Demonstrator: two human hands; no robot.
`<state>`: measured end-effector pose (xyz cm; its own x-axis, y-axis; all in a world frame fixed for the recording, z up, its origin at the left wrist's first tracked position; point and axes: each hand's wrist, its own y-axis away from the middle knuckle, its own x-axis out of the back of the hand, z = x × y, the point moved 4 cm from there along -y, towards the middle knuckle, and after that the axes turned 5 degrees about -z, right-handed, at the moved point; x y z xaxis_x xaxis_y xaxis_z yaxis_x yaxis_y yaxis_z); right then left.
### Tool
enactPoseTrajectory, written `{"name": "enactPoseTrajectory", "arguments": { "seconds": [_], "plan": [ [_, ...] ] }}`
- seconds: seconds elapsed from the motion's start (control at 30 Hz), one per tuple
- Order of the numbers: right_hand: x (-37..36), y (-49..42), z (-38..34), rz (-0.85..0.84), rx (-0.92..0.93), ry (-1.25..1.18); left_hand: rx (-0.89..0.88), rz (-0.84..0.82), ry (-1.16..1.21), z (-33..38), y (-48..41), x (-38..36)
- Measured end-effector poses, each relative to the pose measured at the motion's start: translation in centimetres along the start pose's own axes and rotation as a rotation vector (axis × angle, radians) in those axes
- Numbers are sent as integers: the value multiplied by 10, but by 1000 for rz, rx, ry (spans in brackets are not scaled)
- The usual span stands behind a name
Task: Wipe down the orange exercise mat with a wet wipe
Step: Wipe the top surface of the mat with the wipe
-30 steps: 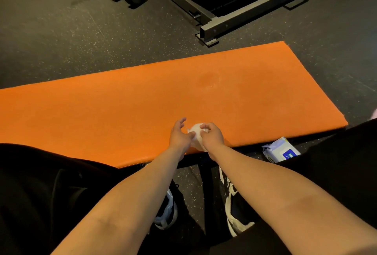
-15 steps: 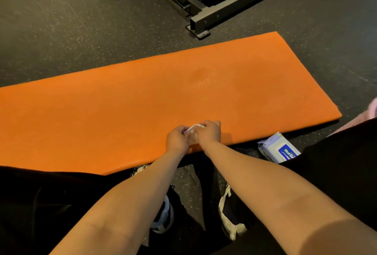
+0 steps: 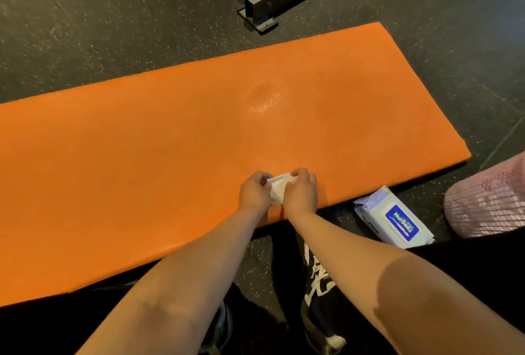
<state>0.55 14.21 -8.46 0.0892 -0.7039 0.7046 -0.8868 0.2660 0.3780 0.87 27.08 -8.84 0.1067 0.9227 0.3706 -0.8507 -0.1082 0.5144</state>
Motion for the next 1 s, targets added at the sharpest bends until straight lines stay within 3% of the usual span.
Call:
{"name": "enactPoseTrajectory", "arguments": {
  "seconds": [0.13,0.27,0.33,0.43,0.53,0.67,0.77,0.83,0.93,1.0],
  "plan": [
    [-21,-3,0,-177,217,232,-17,54,31,-7,-20,-1],
    [-45,-16,1,-397,298,387,-134,67,-284,-17,-40,2],
    [-51,-27,3,-412,332,515,-142,77,-475,-23,-47,7],
    [-40,-51,8,-325,209,548,-96,62,-625,-35,-52,15],
    [-42,-66,2,-289,125,516,-144,55,-589,-49,-59,13],
    [-83,-51,-28,-486,470,490,-167,113,-339,-60,-57,21],
    [-88,-49,-22,-583,601,564,-192,80,-354,-63,-51,19],
    [-75,-62,-9,-482,524,634,-227,66,-447,-64,-53,15],
    [-51,-67,6,-288,234,560,-202,27,-577,-68,-57,11],
    [-57,-50,2,-279,211,496,-203,9,-592,-66,-57,11]
  ]
}}
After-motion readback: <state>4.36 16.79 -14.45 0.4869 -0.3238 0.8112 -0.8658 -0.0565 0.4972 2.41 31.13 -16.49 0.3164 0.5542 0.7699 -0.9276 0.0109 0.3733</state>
